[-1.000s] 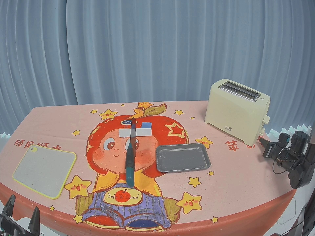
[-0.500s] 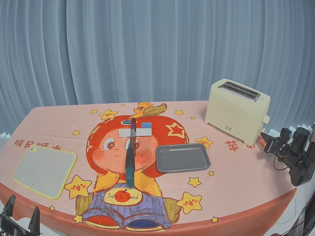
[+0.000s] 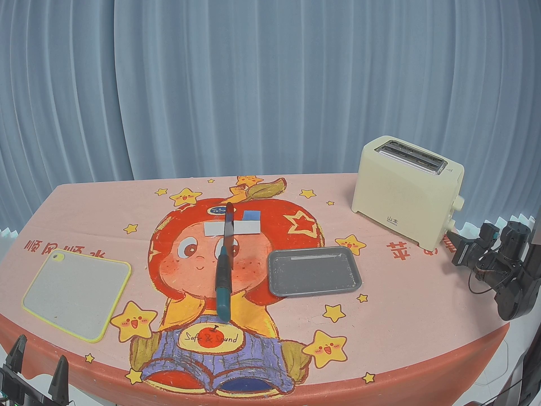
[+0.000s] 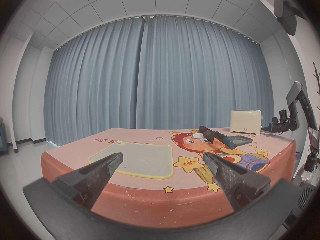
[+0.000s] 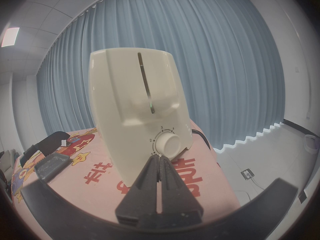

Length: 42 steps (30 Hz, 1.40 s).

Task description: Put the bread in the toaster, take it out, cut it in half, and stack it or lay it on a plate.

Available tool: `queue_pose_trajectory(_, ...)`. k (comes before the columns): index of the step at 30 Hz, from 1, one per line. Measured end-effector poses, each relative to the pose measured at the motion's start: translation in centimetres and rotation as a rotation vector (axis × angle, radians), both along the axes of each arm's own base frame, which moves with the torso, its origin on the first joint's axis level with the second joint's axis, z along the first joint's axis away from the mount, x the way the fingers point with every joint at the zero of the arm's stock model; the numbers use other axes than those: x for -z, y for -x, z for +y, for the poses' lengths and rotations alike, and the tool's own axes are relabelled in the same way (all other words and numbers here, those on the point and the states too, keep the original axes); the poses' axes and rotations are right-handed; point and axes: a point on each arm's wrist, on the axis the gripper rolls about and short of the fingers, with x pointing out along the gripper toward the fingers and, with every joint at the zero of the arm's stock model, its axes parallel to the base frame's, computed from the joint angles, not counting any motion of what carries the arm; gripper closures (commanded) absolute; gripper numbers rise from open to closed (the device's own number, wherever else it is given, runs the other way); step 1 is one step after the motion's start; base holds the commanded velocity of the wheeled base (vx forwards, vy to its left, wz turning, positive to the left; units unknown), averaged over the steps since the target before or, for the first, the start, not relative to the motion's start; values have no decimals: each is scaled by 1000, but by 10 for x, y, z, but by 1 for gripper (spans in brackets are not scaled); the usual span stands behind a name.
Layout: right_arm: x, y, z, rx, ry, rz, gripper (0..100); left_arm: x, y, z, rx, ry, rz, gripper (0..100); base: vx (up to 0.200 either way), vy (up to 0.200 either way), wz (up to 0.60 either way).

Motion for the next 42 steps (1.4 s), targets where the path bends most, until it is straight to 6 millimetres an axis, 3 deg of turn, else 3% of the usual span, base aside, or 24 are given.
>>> queue_pose_trajectory(8,4,0,-3,10,-1,12,100,0,0,0,0,0,0,0,0,0,0)
queue_pose_trajectory(24,2,8,11,-36,10,23,100,0,0,0,0,0,0,0,0,0,0)
queue_pose_trajectory(33,-19,20,19,-60,36,-40,100,0,0,0,-1,0,0,0,0,0,0)
queue_pose_trajectory(42,-59,40,35,-107,28,-155,100,0,0,0,0,0,0,0,0,0,0)
